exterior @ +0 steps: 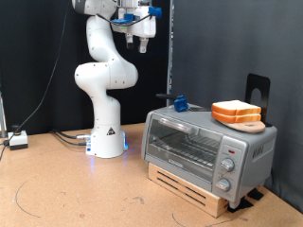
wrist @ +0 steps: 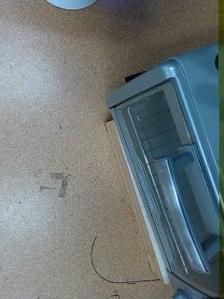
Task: Make a piece of toast with the oven
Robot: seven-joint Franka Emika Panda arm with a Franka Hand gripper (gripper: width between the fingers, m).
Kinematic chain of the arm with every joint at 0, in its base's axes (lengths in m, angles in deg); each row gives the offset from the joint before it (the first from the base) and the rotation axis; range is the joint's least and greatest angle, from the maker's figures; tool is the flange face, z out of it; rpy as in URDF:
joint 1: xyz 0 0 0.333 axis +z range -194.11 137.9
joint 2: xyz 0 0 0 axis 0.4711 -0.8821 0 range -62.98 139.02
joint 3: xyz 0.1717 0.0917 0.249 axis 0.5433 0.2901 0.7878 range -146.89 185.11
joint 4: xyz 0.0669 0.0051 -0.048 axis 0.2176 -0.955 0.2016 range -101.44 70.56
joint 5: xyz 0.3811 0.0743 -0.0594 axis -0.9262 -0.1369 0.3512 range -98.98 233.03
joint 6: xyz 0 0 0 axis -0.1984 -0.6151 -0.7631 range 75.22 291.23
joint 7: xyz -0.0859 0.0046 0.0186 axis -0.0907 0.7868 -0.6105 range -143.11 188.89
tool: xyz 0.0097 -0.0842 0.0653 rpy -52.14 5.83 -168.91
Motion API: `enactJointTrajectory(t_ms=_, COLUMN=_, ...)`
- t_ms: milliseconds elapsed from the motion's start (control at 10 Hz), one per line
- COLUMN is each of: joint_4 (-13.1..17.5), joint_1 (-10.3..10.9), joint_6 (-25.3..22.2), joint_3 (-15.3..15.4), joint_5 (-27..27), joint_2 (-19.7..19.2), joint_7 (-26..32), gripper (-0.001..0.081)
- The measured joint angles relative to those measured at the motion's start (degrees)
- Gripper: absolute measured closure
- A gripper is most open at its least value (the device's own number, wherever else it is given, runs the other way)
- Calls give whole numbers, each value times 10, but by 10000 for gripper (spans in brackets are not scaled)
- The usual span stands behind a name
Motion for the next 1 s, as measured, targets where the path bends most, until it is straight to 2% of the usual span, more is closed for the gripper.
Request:
enactJointTrajectory(t_ms=100, joint_4=0, joint_1=3, joint_6=5, joint_3=0, joint_5=-12, joint_2=1, joint_7=25, gripper=-3)
enactJointTrajectory(t_ms=300, joint_4=-1, joint_1=34, joint_6=11, joint_3=-7, joint_5=-36, joint_2=7, joint_7=136, gripper=-3)
enactJointTrajectory(t_ms=400, joint_4=-1, joint_1=50, joint_6=5, joint_3=-12, joint_5=-34, joint_2=8, joint_7=196, gripper=-3)
enactJointTrajectory(t_ms=600, joint_4=-17, joint_1=69, joint_6=28, joint_3=-28, joint_5=-11, joint_2=5, joint_7=320, gripper=-3)
enactJointTrajectory(t_ms=700, joint_4=-16, joint_1=68, joint_6=24, joint_3=-28, joint_5=-21, joint_2=5, joint_7=303, gripper=-3)
enactJointTrajectory(t_ms=800, joint_4=-15, joint_1=76, joint_6=11, joint_3=-37, joint_5=-56, joint_2=5, joint_7=340, gripper=-3)
enactJointTrajectory(t_ms=1000, joint_4=-16, joint_1=107, joint_6=25, joint_3=-73, joint_5=-82, joint_2=4, joint_7=473, gripper=-3)
